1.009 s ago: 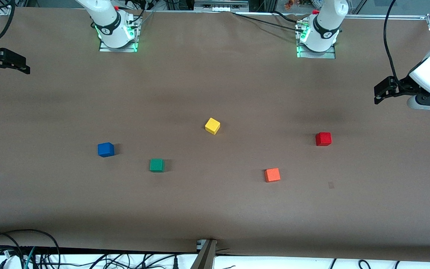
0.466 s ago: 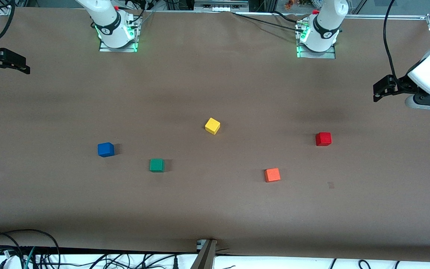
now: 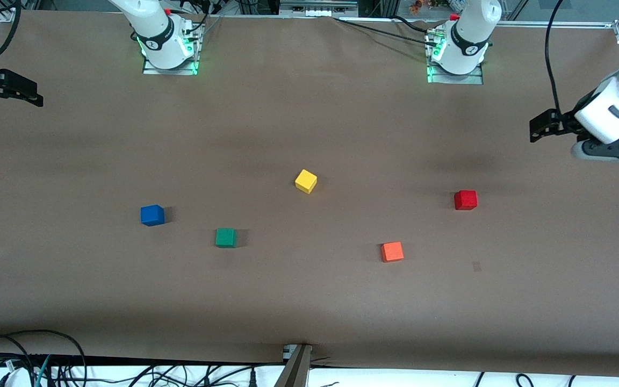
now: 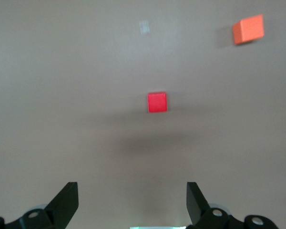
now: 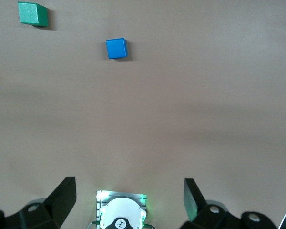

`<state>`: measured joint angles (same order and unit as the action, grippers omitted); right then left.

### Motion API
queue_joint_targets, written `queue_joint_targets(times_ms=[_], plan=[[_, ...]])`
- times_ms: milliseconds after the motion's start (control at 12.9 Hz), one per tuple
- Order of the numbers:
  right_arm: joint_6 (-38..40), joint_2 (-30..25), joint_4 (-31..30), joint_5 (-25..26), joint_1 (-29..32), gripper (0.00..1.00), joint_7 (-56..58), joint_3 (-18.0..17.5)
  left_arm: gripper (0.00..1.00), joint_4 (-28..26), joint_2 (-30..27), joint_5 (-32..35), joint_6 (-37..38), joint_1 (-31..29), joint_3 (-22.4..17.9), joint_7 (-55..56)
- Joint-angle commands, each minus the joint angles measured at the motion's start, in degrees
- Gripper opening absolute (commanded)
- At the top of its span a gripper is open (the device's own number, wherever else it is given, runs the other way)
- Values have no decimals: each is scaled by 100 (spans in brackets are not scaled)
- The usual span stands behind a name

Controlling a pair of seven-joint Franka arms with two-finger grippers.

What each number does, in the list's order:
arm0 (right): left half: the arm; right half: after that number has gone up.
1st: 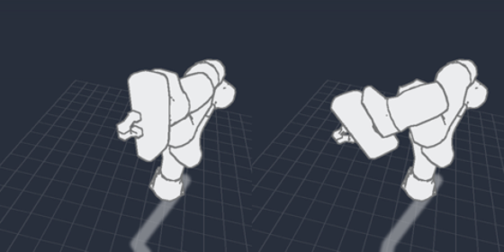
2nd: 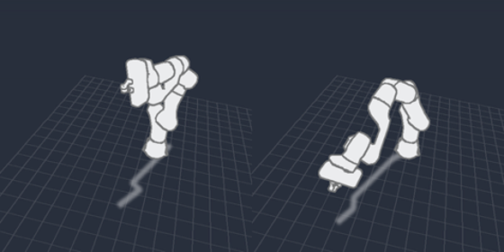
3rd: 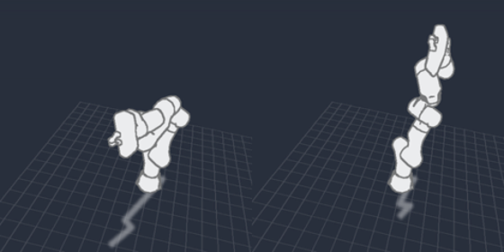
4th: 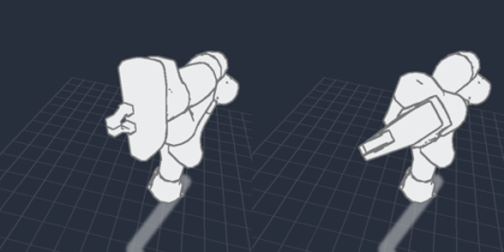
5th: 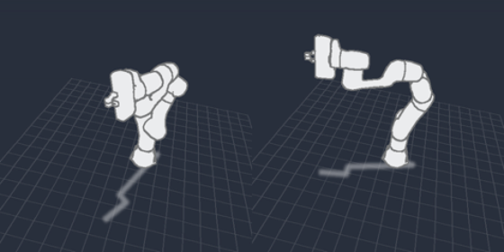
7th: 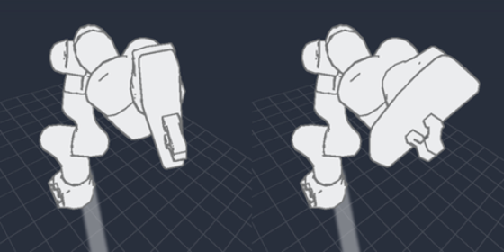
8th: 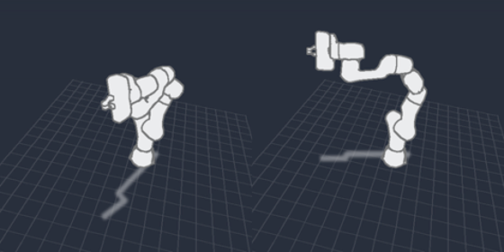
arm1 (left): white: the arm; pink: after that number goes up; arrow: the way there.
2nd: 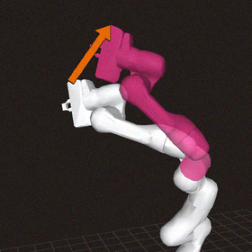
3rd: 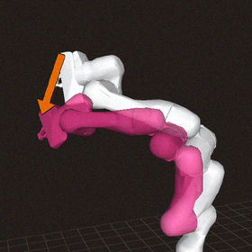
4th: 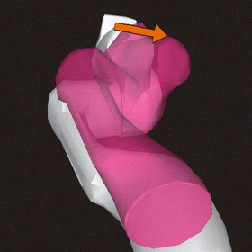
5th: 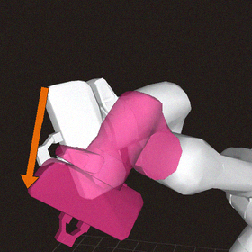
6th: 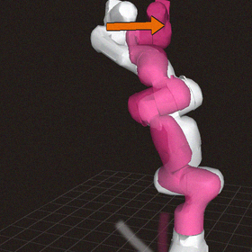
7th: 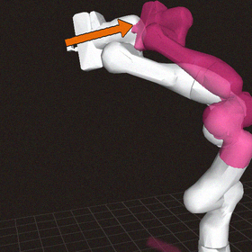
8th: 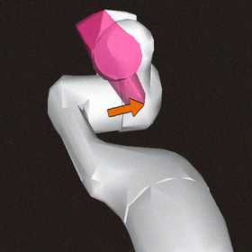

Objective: Pass red block to right arm, stack on blue
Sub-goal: 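Move the left gripper down over the red cube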

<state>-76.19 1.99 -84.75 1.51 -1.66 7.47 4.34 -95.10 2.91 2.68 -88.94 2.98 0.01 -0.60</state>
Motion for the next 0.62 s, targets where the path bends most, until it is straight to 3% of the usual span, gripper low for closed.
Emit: queue_joint_targets(times_ms=[0,233,543], plan=[[-28,-15,-6,-72,16,100,-44,14,100,26,420,-110,0,36,-27,157],[-28,-15,-6,-72,16,100,-44,14,100,-280,623,-101,-499,53,-18,324],[-28,-6,-6,-115,25,100,-35,23,100,-1413,623,-57,-2140,71,-18,490]])
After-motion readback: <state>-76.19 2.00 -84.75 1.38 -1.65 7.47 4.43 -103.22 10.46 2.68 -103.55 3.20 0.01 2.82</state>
